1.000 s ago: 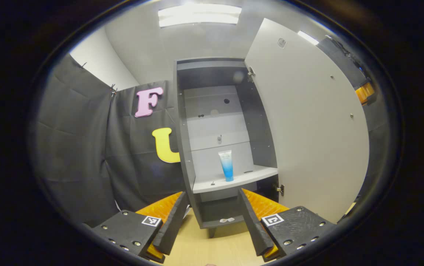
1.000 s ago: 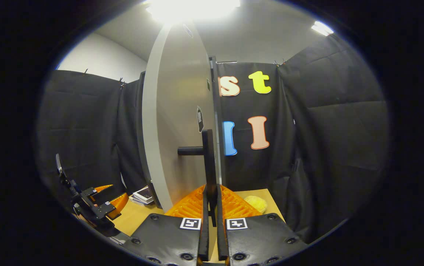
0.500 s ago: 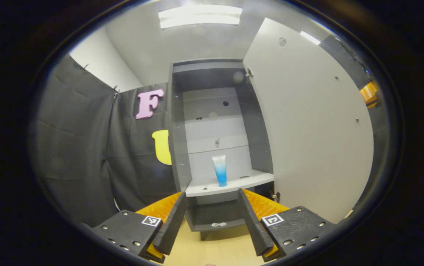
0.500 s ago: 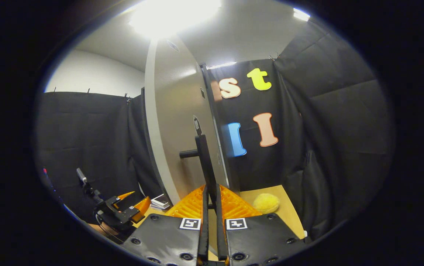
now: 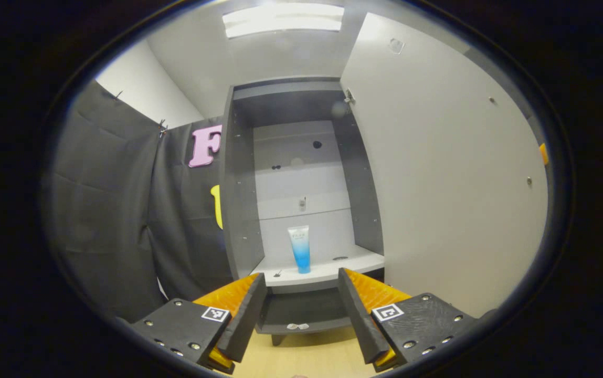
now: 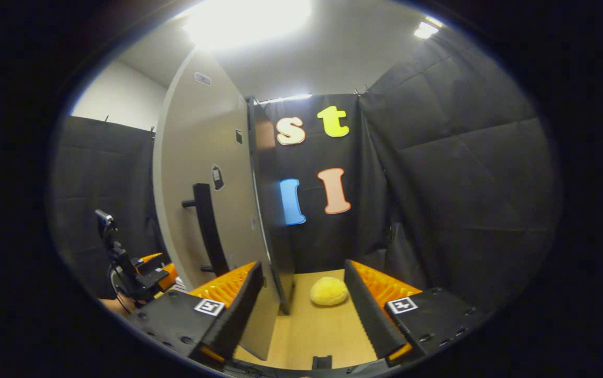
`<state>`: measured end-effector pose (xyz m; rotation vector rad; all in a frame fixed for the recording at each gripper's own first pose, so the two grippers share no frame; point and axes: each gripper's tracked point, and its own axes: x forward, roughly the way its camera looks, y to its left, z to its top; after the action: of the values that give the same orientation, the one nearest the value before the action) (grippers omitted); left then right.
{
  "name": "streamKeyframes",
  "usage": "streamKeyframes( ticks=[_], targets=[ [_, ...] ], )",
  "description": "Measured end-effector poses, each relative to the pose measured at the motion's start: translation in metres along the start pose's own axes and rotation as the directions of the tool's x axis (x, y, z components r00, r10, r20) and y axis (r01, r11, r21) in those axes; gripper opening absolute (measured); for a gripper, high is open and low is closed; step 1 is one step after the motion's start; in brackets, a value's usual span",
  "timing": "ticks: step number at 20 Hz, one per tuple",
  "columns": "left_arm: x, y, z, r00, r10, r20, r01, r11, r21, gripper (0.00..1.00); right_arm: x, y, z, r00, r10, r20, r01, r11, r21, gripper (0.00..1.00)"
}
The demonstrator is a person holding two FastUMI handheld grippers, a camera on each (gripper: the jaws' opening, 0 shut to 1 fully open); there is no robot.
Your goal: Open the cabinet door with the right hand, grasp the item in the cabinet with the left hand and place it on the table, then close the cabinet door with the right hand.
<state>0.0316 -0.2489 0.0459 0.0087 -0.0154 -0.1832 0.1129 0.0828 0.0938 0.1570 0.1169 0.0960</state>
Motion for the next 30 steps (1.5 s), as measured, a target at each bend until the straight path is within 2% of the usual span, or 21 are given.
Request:
streamKeyframes(
  ticks=[1, 2, 5, 12, 13, 19, 28, 29, 30],
  targets=[
    [0.01, 0.001, 0.002, 1.0, 0.002, 0.003, -0.002, 1.0, 0.006, 0.83, -0.002, -0.01, -0.001, 0.999, -0.043, 0.0, 0.043, 0.999, 0.0, 0.93],
    [0.021, 0.001, 0.002, 1.0, 0.0, 0.003, 0.0, 1.0, 0.005, 0.83, -0.002, -0.017, -0.006, 0.997, -0.076, -0.009, 0.076, 0.997, 0.0, 0.98],
    [0.058, 0.003, -0.001, 1.0, 0.005, -0.014, -0.006, 1.0, -0.015, 0.83, -0.004, -0.034, -0.015, 0.987, -0.154, -0.05, 0.154, 0.988, -0.001, 0.98],
    [0.15, 0.002, -0.013, 0.999, -0.029, -0.023, 0.028, 0.998, -0.053, 0.83, 0.003, -0.044, -0.023, 0.959, -0.266, -0.095, 0.273, 0.959, 0.068, 0.98],
    [0.161, 0.001, -0.016, 0.999, -0.039, -0.026, 0.037, 0.997, -0.062, 0.83, 0.005, -0.043, -0.022, 0.957, -0.273, -0.099, 0.281, 0.956, 0.079, 1.0],
    [0.216, 0.005, -0.035, 0.996, -0.077, -0.043, 0.074, 0.994, -0.076, 0.83, 0.012, -0.045, -0.027, 0.934, -0.338, -0.112, 0.348, 0.934, 0.086, 0.98],
    [0.265, 0.003, -0.08, 0.983, -0.134, -0.125, 0.122, 0.987, -0.101, 0.83, 0.012, -0.042, -0.039, 0.913, -0.377, -0.158, 0.391, 0.918, 0.069, 0.98],
    [0.264, 0.003, -0.081, 0.983, -0.136, -0.126, 0.123, 0.987, -0.108, 0.73, 0.012, -0.041, -0.039, 0.912, -0.376, -0.162, 0.391, 0.918, 0.066, 0.92],
    [0.266, 0.005, -0.082, 0.985, -0.125, -0.121, 0.112, 0.987, -0.112, 0.63, 0.012, -0.041, -0.04, 0.912, -0.376, -0.164, 0.39, 0.919, 0.061, 0.98]
  ],
)
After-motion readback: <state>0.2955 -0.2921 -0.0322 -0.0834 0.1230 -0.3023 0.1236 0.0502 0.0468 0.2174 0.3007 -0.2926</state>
